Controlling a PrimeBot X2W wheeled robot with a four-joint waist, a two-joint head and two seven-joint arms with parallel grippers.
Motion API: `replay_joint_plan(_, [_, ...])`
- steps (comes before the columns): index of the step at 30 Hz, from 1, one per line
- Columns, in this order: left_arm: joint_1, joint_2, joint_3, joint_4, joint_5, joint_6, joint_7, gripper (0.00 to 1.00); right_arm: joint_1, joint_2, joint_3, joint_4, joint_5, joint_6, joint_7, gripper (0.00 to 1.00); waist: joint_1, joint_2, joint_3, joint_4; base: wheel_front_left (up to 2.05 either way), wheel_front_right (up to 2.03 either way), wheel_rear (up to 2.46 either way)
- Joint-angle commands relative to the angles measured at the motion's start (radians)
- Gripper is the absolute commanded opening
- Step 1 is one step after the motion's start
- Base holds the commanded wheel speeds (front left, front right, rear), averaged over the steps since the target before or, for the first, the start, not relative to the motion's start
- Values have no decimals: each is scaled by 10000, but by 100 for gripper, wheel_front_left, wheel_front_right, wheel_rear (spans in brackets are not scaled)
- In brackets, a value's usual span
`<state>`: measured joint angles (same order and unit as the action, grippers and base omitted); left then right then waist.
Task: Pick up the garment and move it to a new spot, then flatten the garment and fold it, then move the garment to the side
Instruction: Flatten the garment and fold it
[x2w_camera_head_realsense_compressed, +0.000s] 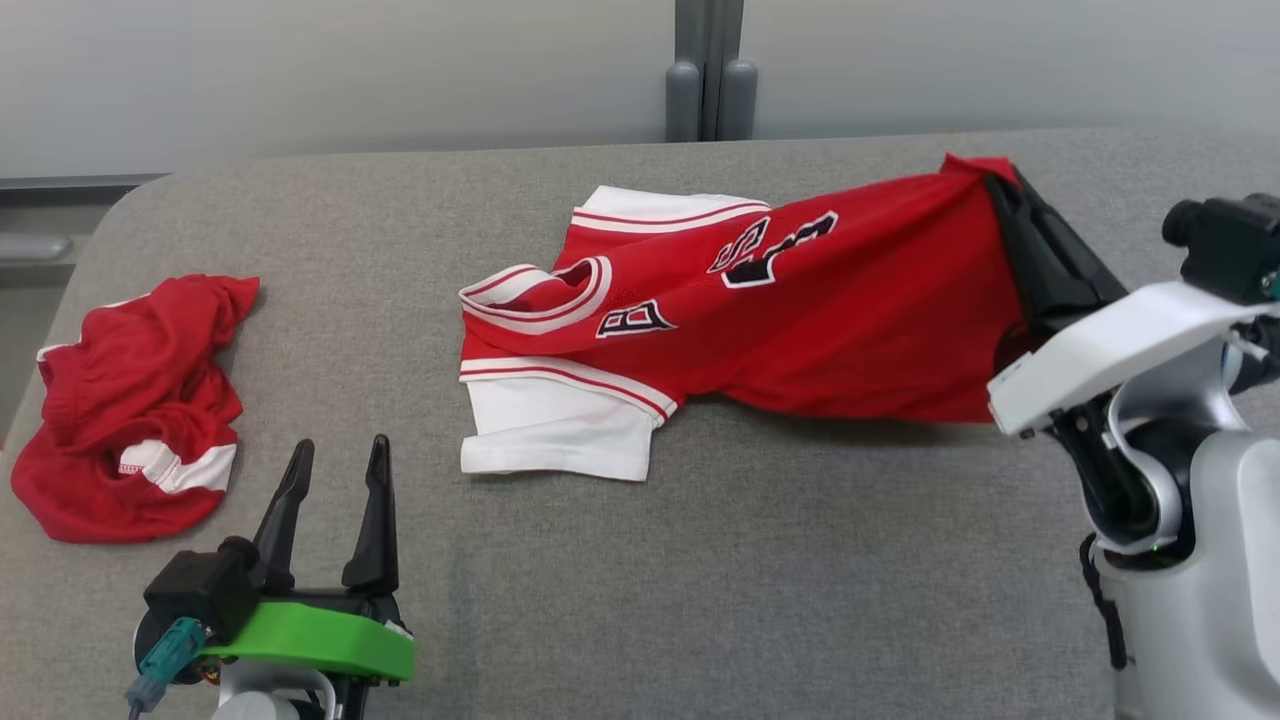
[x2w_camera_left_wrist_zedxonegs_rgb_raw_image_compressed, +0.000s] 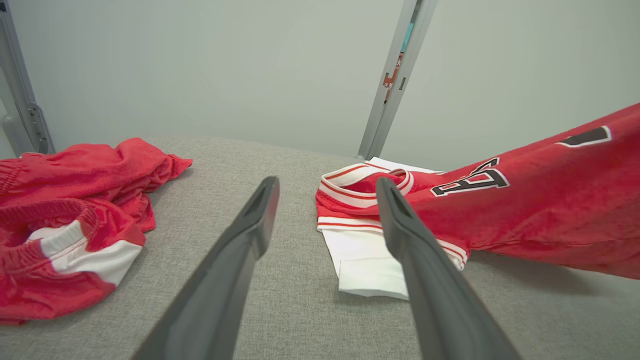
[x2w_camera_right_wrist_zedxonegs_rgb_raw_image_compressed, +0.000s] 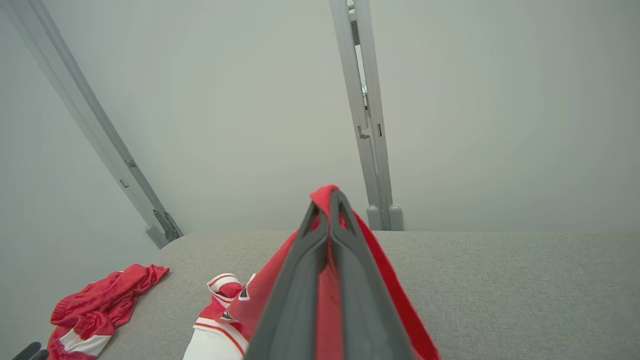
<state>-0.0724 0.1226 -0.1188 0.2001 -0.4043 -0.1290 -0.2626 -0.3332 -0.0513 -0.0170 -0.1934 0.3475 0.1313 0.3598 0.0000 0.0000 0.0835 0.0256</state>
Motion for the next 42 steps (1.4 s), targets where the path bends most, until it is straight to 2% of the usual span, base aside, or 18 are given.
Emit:
replay_joint_plan(1, [-185,81,52,-59,-18,-15,-30,100,-317,-218,-170,198,-143,-11,33,0,0,0,204,35,0,0,0])
replay_joint_plan(4, [-380,64,-6,-149,-21,-16,-30,100,-1153,-648,-338,1036,-330,-9,-96,0,0,0,503,143,0,0,0])
replay_joint_plan(9, [-822,35,-225,-268,-53,-16,-30,100,-2818,-1438,-758,3513,-616,-9,-771,0,0,0,1156,541,0,0,0])
replay_joint_plan(14, [-1285,-6,-498,-342,-63,-16,-30,100,-4390,-1874,-1222,5828,-813,-11,-1802,0,0,0,1872,1138,0,0,0])
replay_joint_plan(20, [-1710,-92,-676,-483,-139,-16,-30,100,-5793,-2090,-1545,7886,-1261,-8,-2973,0,0,0,2547,1787,0,0,0])
replay_joint_plan(22, [-1797,-130,-660,-518,-149,-16,-31,100,-6016,-2102,-1526,8503,-1417,-8,-3138,100,0,0,2647,1919,0,0,0])
replay_joint_plan(28, [-1876,-197,-608,-498,-153,-16,-31,100,-6148,-2362,-1197,9777,-1804,-9,-3365,100,0,0,2550,2029,0,0,0])
replay_joint_plan(33, [-1509,-130,-453,-388,-85,-16,-31,100,-5657,-2444,-1248,10240,-2070,-9,-3159,100,0,0,2045,1735,0,0,0])
replay_joint_plan(37, [-1215,-15,-324,-266,-34,-16,-31,100,-4993,-2183,-1022,9843,-1813,-9,-3478,100,0,0,1509,1368,0,0,0])
replay_joint_plan(42, [-796,68,-182,-82,22,-16,-31,100,-3407,-1879,-513,8562,-1413,-9,-4225,100,0,0,782,876,0,0,0])
